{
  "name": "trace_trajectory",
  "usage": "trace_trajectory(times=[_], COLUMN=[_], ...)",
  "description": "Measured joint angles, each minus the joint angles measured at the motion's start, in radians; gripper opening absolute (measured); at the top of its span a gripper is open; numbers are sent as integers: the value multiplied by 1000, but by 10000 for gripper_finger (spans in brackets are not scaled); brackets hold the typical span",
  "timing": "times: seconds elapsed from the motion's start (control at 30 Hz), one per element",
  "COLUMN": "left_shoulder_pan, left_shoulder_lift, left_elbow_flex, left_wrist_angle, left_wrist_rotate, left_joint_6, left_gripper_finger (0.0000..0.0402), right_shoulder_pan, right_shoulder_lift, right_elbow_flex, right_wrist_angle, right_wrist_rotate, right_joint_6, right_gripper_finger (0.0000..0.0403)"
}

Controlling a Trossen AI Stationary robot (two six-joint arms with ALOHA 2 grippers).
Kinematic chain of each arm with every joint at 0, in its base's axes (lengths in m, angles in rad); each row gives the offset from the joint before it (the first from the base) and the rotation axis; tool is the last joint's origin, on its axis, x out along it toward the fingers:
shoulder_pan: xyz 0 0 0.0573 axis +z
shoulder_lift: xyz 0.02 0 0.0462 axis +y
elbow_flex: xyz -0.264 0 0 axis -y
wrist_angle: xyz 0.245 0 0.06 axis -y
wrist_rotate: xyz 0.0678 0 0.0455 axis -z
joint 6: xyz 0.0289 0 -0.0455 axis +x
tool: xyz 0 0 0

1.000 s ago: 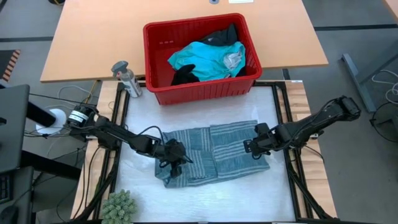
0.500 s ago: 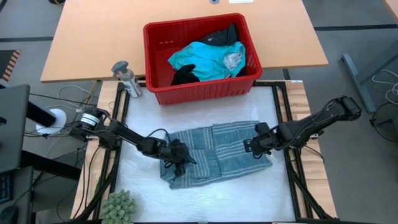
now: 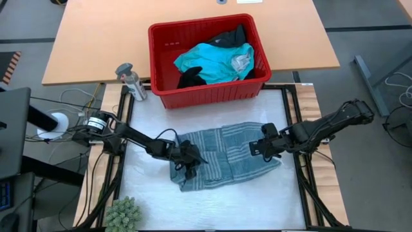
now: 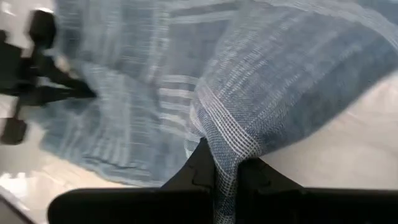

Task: Fold Laundry from Bin
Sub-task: Fold the patterned blue shirt

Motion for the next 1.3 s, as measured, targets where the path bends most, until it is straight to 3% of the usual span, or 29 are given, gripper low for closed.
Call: trace_trajectory(times=[0.5,0.67,0.87,1.07,1.3], left_shoulder_pan=[61,61,62,66,66], left_shoulder_lift=[48,177,245,200,63], left_elbow_flex=[16,123,258,373,517], left_wrist_angle=[99,120,71,-159,-574], left_wrist_rotate=[42,148,163,188,237], left_joint_6=[33,36,69,108,131], left_gripper_finger=[0,0,0,0,0], right_shoulder_pan=[-15,-27,-29,-29,-41], right_shoulder_lift=[38,59,67,75,75], right_elbow_flex=[8,8,9,22,61], right_wrist_angle=[253,330,412,459,455], right_wrist_rotate=[37,36,35,34,34], right_joint_6=[-88,-112,-143,-187,-245], right_gripper_finger=[44,44,44,44,44])
